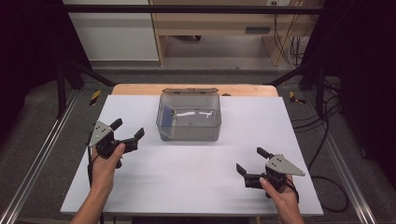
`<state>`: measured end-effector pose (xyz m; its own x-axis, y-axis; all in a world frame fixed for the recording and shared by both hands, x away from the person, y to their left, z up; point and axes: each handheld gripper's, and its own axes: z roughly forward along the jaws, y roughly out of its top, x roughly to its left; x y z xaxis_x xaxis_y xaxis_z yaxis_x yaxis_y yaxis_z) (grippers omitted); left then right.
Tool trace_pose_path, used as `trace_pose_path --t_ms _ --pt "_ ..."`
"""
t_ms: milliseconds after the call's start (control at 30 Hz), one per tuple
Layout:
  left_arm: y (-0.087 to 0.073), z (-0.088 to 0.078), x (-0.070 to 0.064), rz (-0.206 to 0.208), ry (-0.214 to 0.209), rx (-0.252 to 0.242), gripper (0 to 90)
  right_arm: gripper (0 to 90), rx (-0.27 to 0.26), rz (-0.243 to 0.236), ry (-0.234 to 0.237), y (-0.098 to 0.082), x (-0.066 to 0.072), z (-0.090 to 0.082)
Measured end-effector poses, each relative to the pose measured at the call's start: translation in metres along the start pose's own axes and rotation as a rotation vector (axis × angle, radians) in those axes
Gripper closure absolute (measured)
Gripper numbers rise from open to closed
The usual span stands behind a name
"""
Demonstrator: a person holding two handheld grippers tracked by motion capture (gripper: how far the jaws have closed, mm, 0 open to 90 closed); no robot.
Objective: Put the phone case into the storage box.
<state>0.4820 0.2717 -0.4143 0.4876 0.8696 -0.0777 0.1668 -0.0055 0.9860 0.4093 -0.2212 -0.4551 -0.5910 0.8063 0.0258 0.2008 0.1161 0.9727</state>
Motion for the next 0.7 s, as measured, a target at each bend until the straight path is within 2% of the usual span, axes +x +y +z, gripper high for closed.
trace_pose_path --t_ms 700 --pt "-0.016 -0.028 0.008 0.025 0.019 0.014 2.1 2.4 0.010 -0.006 0.000 -0.001 0.002 0.002"
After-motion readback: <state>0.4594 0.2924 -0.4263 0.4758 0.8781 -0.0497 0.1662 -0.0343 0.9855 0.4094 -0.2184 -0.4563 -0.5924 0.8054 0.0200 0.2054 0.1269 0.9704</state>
